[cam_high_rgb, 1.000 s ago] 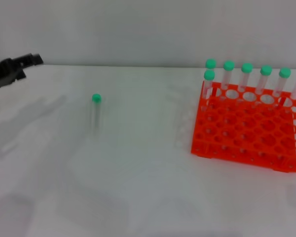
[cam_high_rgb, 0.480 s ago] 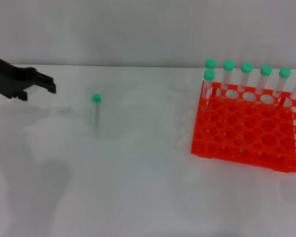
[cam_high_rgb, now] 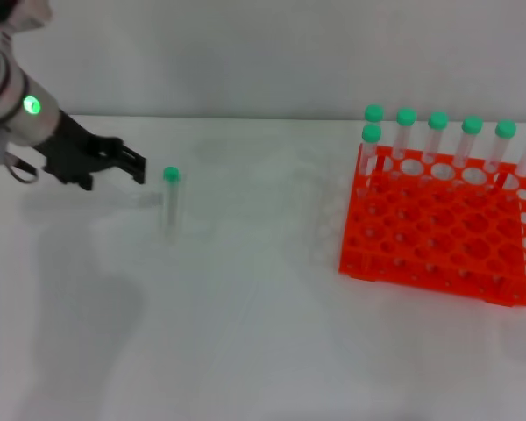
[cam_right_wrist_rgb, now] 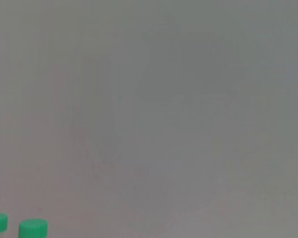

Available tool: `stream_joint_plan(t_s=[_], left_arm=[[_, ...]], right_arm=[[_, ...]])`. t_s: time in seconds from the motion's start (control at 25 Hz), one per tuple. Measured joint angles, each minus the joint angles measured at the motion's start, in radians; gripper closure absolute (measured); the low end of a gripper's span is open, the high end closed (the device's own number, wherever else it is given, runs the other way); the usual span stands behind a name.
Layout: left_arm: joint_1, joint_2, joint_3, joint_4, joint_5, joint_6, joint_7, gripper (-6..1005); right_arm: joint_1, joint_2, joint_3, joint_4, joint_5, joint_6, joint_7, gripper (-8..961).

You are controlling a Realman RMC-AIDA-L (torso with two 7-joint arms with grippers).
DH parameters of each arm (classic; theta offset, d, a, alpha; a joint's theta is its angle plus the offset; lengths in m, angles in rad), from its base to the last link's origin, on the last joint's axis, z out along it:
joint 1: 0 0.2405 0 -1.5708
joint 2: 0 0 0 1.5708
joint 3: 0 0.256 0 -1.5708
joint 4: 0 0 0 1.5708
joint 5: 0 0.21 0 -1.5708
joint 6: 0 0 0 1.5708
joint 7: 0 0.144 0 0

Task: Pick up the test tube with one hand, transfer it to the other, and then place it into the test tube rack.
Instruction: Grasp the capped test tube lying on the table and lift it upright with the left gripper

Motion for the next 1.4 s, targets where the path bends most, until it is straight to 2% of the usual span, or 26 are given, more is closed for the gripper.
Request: stream_joint_plan(t_s=[0.24, 0.44, 0.76, 0.96, 1.2, 1.4], left_arm=[[0.011, -0.039, -0.001, 0.032, 0.002, -0.061, -0.009, 136], [0.025, -0.058, -0.001, 0.034, -0.003, -0.085, -0.010, 136], [0.034, -0.059, -0.001, 0.074, -0.012, -0.116, -0.019, 144], [0.040, -0.062, -0.001, 0.088, -0.013, -0.149, -0.020, 309], [0.049, -0.062, -0.003, 0.119, -0.024, -0.190, -0.022, 387], [0.049, -0.064, -0.003, 0.128, -0.024, -0.191, -0.022, 391]], right_arm=[[0.002, 0.000, 0.000, 0.002, 0.000, 0.001, 0.000, 113], [0.005, 0.000, 0.000, 0.002, 0.000, 0.002, 0.000, 113], [0.004, -0.001, 0.000, 0.002, 0.000, -0.003, 0.000, 114], [0.004, -0.001, 0.000, 0.002, 0.000, -0.003, 0.000, 114], [0.004, -0.002, 0.000, 0.002, 0.000, -0.003, 0.000, 114], [0.006, -0.003, 0.000, 0.002, 0.000, -0.005, 0.000, 115]])
